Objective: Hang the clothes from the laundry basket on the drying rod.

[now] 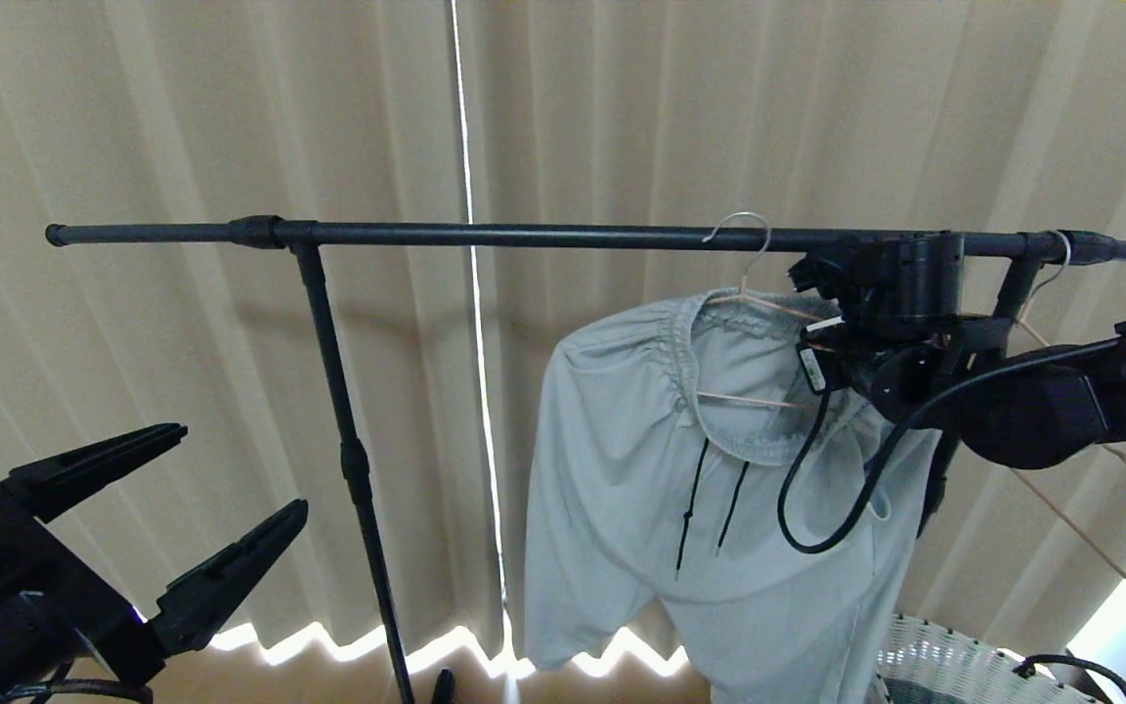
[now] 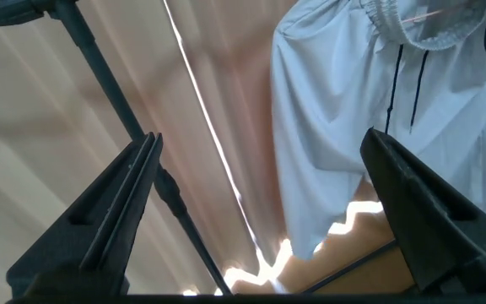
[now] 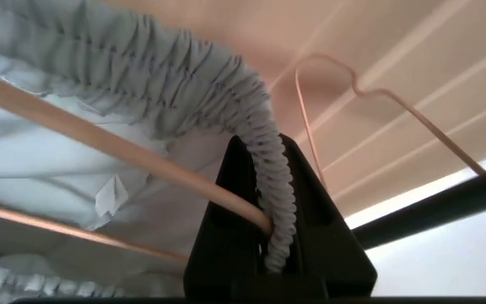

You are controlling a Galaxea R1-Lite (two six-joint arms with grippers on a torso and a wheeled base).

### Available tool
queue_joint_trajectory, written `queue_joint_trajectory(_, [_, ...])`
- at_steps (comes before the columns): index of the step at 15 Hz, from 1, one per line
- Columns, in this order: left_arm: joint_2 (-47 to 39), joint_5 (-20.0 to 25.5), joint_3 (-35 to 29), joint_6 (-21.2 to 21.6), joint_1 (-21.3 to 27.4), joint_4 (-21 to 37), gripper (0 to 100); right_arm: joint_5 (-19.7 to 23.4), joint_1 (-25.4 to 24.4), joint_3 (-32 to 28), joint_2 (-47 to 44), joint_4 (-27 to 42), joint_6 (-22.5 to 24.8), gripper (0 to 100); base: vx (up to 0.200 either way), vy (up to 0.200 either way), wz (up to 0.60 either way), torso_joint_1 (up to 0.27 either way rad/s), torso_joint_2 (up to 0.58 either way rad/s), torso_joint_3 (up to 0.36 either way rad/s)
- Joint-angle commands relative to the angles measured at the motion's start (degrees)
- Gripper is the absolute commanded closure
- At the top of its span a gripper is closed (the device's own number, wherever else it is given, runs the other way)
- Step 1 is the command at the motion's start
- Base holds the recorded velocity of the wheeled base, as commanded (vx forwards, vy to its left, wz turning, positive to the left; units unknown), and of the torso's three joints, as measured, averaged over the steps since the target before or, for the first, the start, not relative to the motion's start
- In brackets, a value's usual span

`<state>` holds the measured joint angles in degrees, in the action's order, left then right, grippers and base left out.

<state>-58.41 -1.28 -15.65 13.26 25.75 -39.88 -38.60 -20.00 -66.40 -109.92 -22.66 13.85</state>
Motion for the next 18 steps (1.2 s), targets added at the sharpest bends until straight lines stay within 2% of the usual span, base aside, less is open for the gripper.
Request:
queue_joint_trajectory(1, [-0.1,0.0,0.0,0.0,0.0,0.0,0,0.0,-1.2,0.0,-0.3,0.0,0.0,100,0.0,0.0,0.0,0.0,0.0,0.0])
queue_joint_trajectory(7, [-0.4,0.0,0.1,-0.1,0.0,0.1,0,0.4,-2.5,0.3,0.5,-0.5,0.0,100,0.0,0.0,0.0,0.0,0.0,0.0])
queue_joint_trajectory(8, [-1.5,0.0,-0.1,-0.1,0.0,0.0,0,1.4,-2.6,1.1,1.4,-0.5,-0.1,100,0.0,0.0,0.0,0.0,0.0,0.0])
queue_joint_trajectory(10, [-2.6,0.0,0.0,-0.2,0.0,0.1,0,7.8,-3.9,2.2,3.1,-0.5,0.0,100,0.0,0.0,0.0,0.0,0.0,0.0])
queue_joint_trajectory(11, [-2.7,0.0,0.1,-0.2,0.1,0.1,0,8.6,-4.1,2.4,3.4,-0.4,0.0,100,0.0,0.0,0.0,0.0,0.0,0.0])
queue_joint_trajectory(13, [-3.7,0.0,0.0,-0.2,0.2,0.0,0,13.2,-6.9,2.2,4.3,0.2,0.0,100,0.0,0.0,0.0,0.0,0.0,0.0])
queue_joint_trajectory(14, [-3.7,0.0,0.0,-0.2,0.2,0.0,0,13.4,-7.0,2.2,4.3,0.2,0.0,100,0.0,0.0,0.0,0.0,0.0,0.0])
queue_joint_trajectory(15, [-3.8,0.0,-0.3,-0.4,0.3,0.0,0,16.1,-9.1,2.2,4.5,0.1,0.0,100,0.0,0.0,0.0,0.0,0.0,0.0])
queue_joint_trajectory(18, [-10.4,-0.3,-4.5,-0.2,3.7,0.1,0,16.3,-12.1,2.3,4.7,-0.3,-0.7,100,0.0,0.0,0.0,0.0,0.0,0.0])
